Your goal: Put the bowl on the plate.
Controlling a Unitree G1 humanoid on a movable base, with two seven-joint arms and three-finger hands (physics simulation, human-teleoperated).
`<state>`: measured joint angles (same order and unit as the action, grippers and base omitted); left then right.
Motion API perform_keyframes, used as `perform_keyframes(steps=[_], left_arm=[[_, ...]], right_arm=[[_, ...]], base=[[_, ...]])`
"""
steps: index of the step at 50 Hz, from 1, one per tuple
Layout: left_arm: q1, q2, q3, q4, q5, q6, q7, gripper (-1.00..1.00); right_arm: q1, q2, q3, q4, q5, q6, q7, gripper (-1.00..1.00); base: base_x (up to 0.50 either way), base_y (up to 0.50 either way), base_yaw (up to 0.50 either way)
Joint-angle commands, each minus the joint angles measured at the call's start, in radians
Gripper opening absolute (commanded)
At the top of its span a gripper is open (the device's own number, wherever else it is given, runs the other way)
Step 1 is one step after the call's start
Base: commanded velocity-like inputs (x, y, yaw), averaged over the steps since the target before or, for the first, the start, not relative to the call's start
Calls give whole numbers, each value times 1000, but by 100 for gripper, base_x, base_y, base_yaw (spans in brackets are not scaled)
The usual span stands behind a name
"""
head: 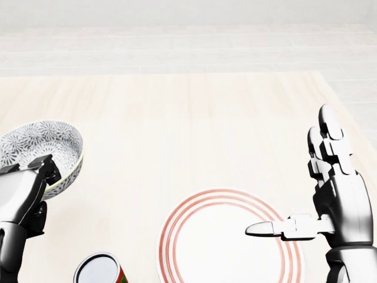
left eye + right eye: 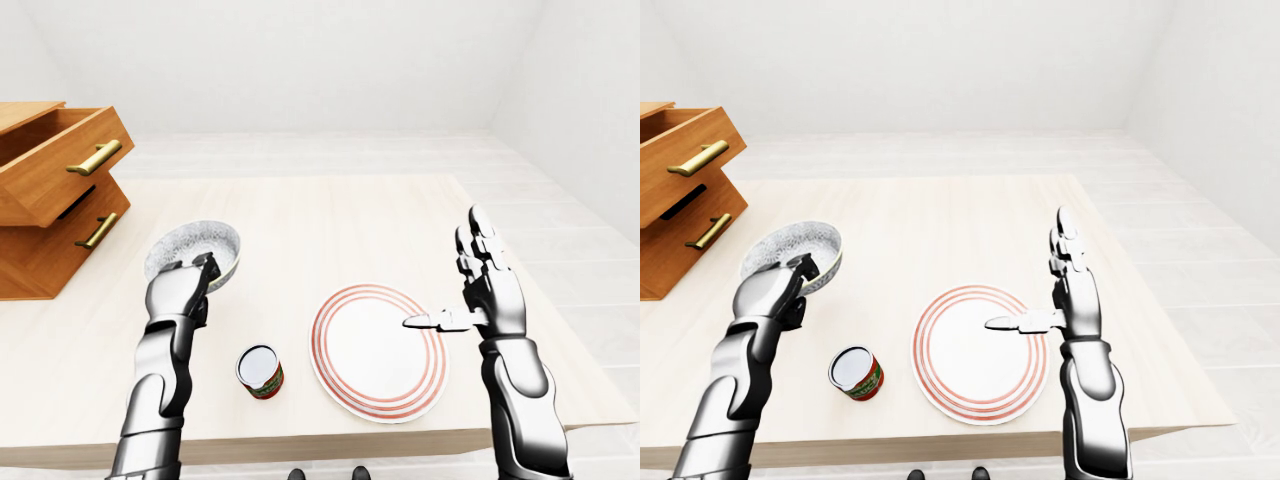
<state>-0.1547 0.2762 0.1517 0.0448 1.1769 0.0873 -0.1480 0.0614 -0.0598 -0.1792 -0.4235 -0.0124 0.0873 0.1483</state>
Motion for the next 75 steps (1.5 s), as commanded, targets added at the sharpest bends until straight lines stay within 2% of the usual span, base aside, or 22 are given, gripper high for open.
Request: perform_keyframes(steps=[1,9,31,34,46,48,54,75], left_arm=[[5,-27,5,-173,15,0,-54,-100],[-8,-78,-27,-299,34,0,-135,-100],[-56,-195,-177,-384,156,0,-207,-100],[-62,-221,-203,-416,176,0,-236,-100],[-84,-273,-256,-417,214,0,-247,-100],[-91,-282,-264,-389,215,0,-231,-100],[-83,-290,-274,-368,208,0,-203,-100],[-73,-324,-324,-359,233,0,-189,-100]], right_arm=[[19,3,-14,-61,1,0,9,100],[40,11,-27,-67,6,0,23,100],[69,21,-60,-89,30,0,53,100],[87,23,-65,-102,34,0,60,100],[159,45,-95,-163,45,0,100,100],[185,54,-100,-180,45,0,111,100],[209,70,-124,-188,48,0,135,100],[242,120,-248,-313,78,0,217,100]], base=[[0,0,0],[0,0,0],[0,0,0],[0,0,0],[0,0,0],[0,0,0],[0,0,0],[0,0,0]])
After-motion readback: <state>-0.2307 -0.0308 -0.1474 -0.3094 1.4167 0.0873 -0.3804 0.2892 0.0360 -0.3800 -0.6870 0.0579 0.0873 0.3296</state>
